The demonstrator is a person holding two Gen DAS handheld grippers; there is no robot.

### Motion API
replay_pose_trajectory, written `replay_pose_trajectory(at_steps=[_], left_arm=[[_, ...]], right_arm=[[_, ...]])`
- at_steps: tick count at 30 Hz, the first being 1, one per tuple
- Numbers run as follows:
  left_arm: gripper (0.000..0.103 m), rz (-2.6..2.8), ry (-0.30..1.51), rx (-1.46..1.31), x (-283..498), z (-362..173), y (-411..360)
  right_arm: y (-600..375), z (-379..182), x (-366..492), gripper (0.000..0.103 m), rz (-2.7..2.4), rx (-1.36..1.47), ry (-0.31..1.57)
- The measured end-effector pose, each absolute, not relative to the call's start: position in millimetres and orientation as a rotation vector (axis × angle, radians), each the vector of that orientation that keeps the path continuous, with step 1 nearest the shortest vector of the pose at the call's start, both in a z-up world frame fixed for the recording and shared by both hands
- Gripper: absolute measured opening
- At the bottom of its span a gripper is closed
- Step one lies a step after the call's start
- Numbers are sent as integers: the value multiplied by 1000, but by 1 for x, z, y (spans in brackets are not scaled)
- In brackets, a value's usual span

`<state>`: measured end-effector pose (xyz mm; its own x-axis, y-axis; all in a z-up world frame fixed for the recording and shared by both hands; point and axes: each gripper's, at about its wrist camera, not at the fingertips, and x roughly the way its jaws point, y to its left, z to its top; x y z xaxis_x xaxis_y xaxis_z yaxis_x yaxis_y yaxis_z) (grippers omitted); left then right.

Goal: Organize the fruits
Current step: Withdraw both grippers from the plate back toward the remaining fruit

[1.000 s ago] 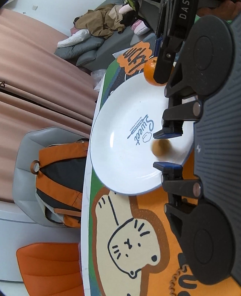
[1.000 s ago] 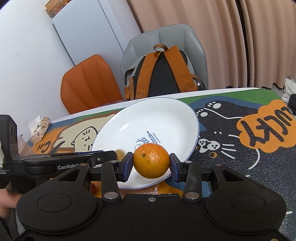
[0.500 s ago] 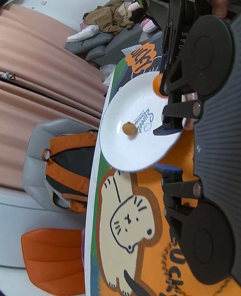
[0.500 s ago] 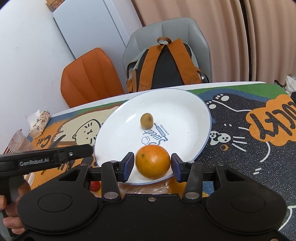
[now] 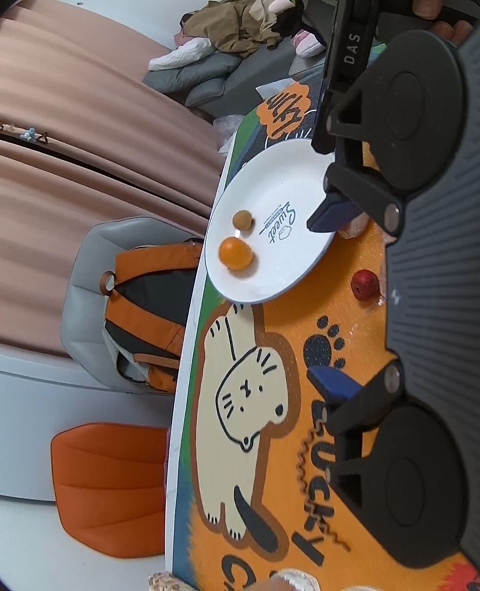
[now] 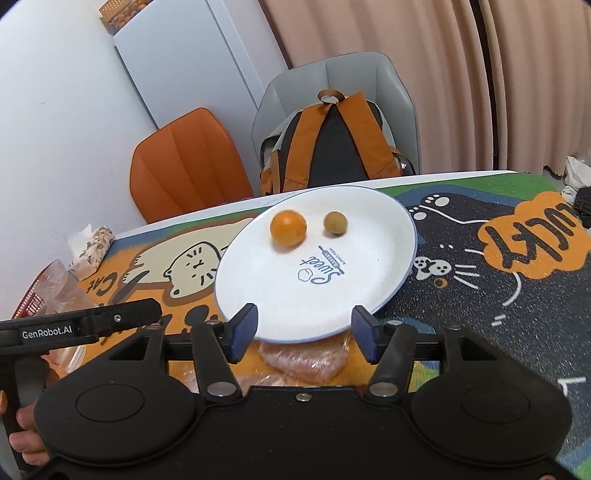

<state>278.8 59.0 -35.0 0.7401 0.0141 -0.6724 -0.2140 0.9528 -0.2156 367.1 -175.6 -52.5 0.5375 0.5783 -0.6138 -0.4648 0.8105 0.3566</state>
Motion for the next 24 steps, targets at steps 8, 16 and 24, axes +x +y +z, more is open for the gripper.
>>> replay_pose_trajectory(at_steps=[8,16,24], left_arm=[[84,155,717,-289,254,-29,63],[88,186,700,-287,227,-24,62],[90,182,689,-282,207,-21,60]], right_arm=[[-184,-41,344,80,622,155,762],[-190,-31,324,99,628,143,740],[-193,-30,307,103,620,143,747]])
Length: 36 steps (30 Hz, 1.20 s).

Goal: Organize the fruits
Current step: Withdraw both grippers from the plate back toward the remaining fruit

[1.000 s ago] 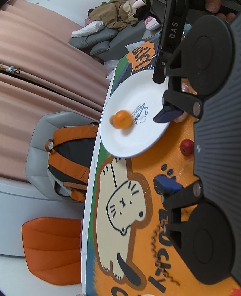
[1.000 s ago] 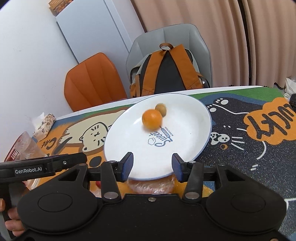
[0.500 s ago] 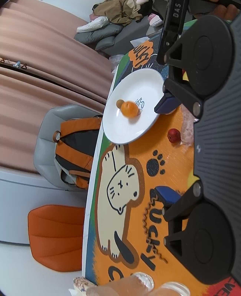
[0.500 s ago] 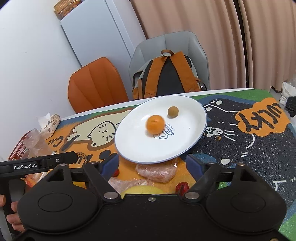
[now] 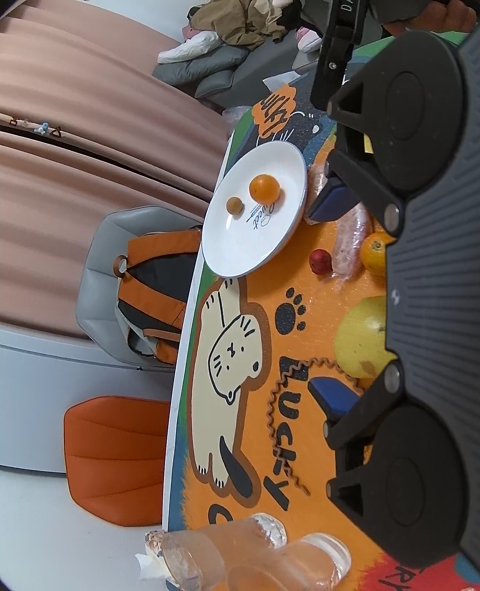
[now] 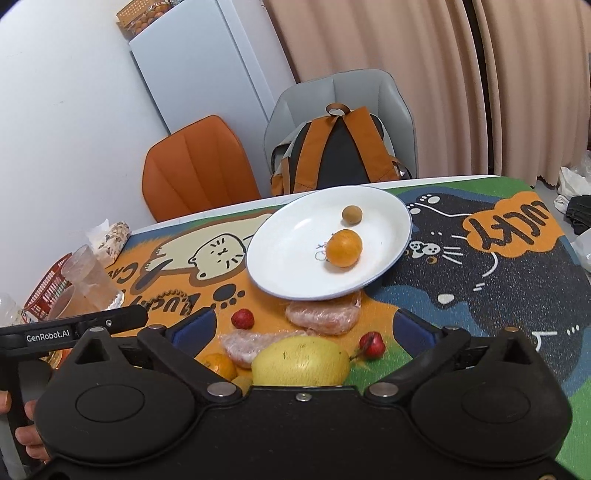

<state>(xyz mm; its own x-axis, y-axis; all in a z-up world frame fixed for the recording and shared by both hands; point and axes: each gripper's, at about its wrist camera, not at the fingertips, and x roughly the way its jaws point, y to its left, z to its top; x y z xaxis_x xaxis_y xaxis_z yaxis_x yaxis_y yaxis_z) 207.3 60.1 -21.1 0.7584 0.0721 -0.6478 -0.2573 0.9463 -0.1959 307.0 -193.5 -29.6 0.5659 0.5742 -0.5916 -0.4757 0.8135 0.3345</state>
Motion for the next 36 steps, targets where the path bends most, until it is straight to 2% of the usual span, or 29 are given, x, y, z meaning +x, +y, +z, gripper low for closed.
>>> replay_pose_trajectory(at_steps=[16,36], left_arm=[[90,205,685,-311,175,-22,79],[90,187,780,-316,170,-54,80]], right_arm=[[-186,-33,279,103,625,118,768],[-178,-62,272,103,636,80,861]])
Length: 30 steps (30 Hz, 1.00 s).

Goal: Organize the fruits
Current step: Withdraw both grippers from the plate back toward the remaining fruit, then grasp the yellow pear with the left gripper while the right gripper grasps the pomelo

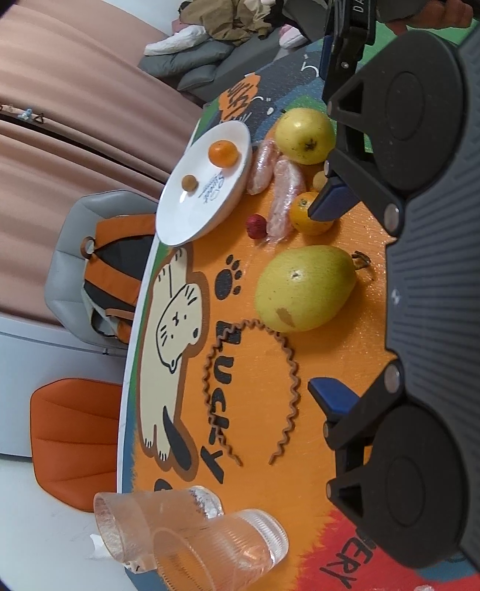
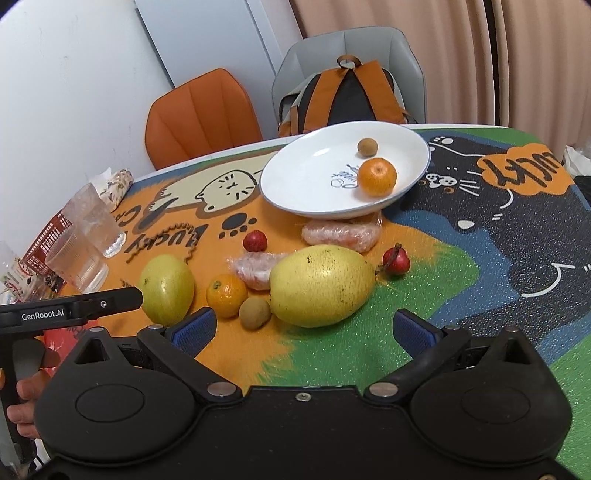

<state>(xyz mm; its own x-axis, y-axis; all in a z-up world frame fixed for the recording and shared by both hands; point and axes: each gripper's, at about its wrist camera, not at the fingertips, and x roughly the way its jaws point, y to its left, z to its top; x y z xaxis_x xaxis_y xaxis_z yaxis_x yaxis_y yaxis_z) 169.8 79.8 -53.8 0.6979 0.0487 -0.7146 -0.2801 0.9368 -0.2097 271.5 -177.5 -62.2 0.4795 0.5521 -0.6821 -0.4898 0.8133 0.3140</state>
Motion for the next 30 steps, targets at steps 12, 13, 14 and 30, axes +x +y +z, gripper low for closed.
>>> replay_pose_trajectory(at_steps=[12,13,14,30], left_arm=[[90,176,815,-299,182,-68,73],[90,176,814,-299,183,-68,72],[90,177,813,-299,184,-69,72],[89,186,799,-310,203,-76,75]], right_arm=[[-174,-74,280,103,632,74,891],[-173,-75,281,103,633,77,891],[-173,-75,282,103,633,79,890],[-160,-78,301,103,643,57,870]])
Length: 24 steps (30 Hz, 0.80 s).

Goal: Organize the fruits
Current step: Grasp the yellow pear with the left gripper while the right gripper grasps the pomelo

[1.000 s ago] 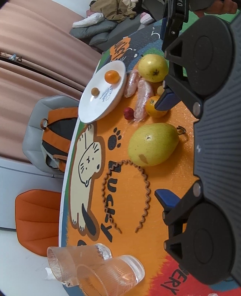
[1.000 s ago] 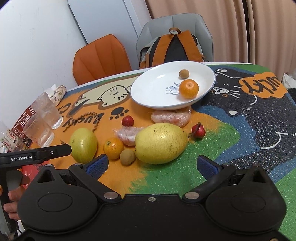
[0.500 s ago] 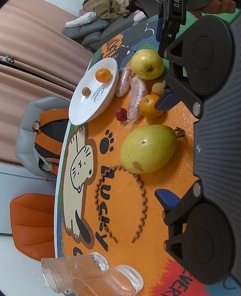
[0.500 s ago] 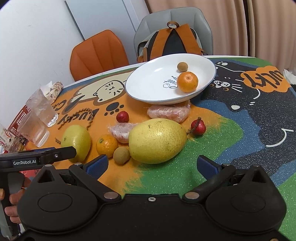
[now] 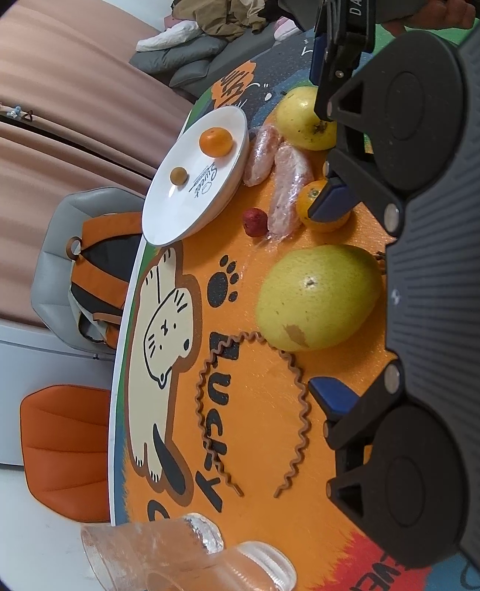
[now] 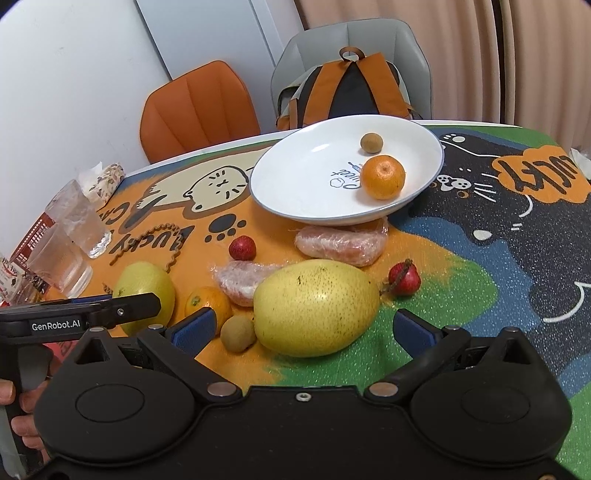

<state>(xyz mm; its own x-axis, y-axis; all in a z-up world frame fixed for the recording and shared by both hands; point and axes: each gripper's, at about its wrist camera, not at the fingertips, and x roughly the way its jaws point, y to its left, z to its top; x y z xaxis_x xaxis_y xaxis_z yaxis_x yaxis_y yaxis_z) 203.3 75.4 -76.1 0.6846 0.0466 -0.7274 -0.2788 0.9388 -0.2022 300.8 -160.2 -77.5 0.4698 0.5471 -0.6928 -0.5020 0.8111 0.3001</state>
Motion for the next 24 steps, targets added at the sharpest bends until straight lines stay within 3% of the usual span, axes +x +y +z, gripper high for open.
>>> replay_pose_trajectory(at_steps=[8,16,24], left_arm=[[85,202,806,-303,211,-85,75],[64,182,805,-349,212,-88,83],[63,178,803,-342,211,-87,79]], right_arm=[[-155,-87,310,103,663,63,884],[-147,-90,315,103,673,54,884],[-145,-93,315,102,660,36,890]])
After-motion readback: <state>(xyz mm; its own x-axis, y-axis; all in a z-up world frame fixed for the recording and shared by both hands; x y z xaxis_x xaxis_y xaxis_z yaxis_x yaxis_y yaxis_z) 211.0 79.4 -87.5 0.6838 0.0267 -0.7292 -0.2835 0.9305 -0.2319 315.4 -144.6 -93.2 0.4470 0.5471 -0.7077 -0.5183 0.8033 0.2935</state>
